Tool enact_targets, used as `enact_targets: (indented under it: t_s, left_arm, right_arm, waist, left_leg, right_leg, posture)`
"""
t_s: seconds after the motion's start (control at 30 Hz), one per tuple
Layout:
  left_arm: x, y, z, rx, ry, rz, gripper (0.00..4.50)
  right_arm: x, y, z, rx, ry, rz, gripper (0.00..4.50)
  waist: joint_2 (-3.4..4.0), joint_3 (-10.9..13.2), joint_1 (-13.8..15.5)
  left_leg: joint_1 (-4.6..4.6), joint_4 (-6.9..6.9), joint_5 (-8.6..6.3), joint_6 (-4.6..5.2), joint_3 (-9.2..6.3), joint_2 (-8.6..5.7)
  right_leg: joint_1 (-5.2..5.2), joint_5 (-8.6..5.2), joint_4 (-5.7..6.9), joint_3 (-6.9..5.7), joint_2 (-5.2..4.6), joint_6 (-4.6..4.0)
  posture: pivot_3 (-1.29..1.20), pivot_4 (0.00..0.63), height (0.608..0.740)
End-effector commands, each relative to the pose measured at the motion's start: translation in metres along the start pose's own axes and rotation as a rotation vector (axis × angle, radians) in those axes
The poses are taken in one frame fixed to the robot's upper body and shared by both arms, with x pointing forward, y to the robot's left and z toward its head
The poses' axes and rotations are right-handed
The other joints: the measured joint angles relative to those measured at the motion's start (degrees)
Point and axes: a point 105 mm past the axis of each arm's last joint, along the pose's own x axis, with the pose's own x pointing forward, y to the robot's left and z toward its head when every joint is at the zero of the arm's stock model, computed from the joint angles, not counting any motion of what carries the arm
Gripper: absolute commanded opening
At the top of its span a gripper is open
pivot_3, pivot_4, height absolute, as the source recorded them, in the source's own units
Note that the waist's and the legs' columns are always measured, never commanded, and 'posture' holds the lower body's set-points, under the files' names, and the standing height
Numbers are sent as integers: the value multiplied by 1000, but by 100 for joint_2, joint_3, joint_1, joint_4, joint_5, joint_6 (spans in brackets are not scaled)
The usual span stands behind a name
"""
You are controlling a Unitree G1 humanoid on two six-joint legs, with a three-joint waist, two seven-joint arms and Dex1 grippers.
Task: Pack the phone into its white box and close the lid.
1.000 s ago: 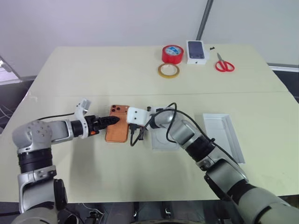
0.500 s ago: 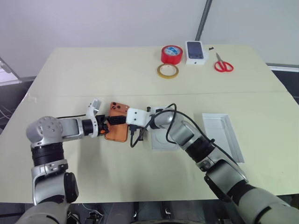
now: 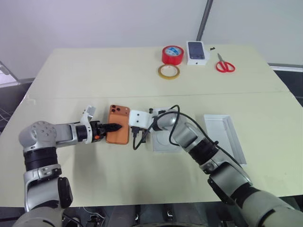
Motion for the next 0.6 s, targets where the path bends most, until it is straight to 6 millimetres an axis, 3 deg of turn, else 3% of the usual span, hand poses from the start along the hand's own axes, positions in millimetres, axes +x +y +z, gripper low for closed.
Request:
enact_targets:
  t_s: [0.03,0.3,0.37,0.4,0.53,0.6]
  left_arm:
    - [-1,3,-2,-7,6,13,29]
    - [-11,-7,11,-55,-71,-117,29]
    - [-17,-12,23,40,-208,-146,29]
    - [-17,-12,20,87,-205,-121,29]
    - [-13,-11,8,91,-152,-135,29]
    - [-11,-18,6,109,-144,-165,0]
  right_arm:
    - [-4,-3,4,-9,-26,-19,0]
    - [-15,-21,19,21,-142,-123,0]
    - [-28,-27,33,41,-254,-157,0]
    - [-33,-27,35,53,-287,-152,0]
    - [-49,-6,28,142,-360,23,0]
    - [-64,-1,29,267,-407,116,561]
  waist:
    - [0,0,1]
    - [-2,3,2]
    - [-3,4,1]
    - [-3,5,-4]
    - [-4,6,17]
    - [-4,7,30]
  left_leg:
    - [0,0,0,0,0,0]
    - [-3,0,0,0,0,0]
    - [-8,0,0,-1,0,0]
    - [-9,-1,0,-1,0,1]
    - [-10,-12,0,-2,0,2]
    - [-10,-8,-1,0,0,2]
  right_leg:
    - [0,0,0,0,0,0]
    - [-4,0,0,0,0,0]
    - [-10,0,0,0,0,0]
    - [-10,0,-1,0,0,0]
    - [-11,0,-8,0,0,0]
    - [-6,0,-10,0,0,0]
  posture:
    - [0,150,740]
    - [0,150,740]
    - [0,150,740]
    - [0,150,740]
    - [0,150,740]
    - [0,150,740]
